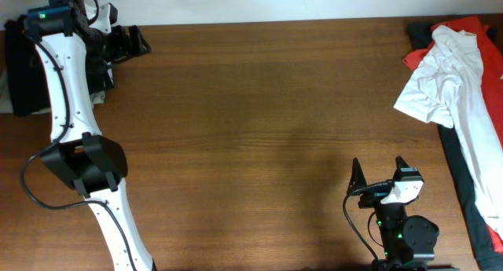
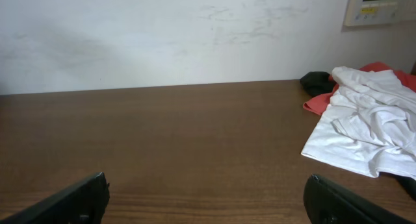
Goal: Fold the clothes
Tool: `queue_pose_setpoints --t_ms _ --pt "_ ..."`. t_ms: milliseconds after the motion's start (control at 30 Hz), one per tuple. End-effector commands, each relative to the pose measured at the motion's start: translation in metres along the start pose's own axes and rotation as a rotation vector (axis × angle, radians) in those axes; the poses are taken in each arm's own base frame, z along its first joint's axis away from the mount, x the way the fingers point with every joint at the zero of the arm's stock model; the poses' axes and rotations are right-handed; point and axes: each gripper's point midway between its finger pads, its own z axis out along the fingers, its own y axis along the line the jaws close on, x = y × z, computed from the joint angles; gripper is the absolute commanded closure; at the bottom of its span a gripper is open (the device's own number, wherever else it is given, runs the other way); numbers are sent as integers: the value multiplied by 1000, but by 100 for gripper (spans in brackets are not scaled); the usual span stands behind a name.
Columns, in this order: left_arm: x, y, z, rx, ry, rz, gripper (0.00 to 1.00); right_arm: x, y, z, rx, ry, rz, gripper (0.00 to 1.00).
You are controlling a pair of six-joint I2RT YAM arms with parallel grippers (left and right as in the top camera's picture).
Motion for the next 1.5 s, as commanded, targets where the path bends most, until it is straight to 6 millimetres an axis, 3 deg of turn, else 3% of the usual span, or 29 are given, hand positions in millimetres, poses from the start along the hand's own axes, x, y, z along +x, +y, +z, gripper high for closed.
queue_pose_setpoints --t_ms 0,400,500,600,667,733,867,1000,1100,1233,1300,1467 --pt "-3 0 -7 -6 -18 6 1 2 3 0 -15 2 -8 1" --pt "-2 -1 -7 -6 -17 6 1 3 3 0 -15 3 -8 1" --pt "-1 -12 -4 1 -12 25 1 3 3 0 -15 4 -8 1" --pt "8 -40 3 19 17 72 1 3 3 0 -15 4 -8 1" --pt "26 -63 18 28 75 108 1 3 3 0 -15 4 -8 1" --pt "42 -66 29 -8 104 131 1 3 3 0 -15 4 -8 1" --pt "84 -48 36 -67 53 157 1 3 3 0 -15 4 -8 1" --pt "155 -12 26 -180 -28 175 1 3 3 0 -15 4 -8 1" --pt "180 -10 19 -151 -192 211 1 3 3 0 -15 4 -8 1" --pt "189 -25 -3 -25 -584 286 1 3 3 0 -15 4 -8 1" --pt "209 -32 -22 39 -794 350 1 3 3 0 -15 4 -8 1" --pt "247 -30 -50 68 -1042 404 1 3 3 0 -15 4 -8 1"
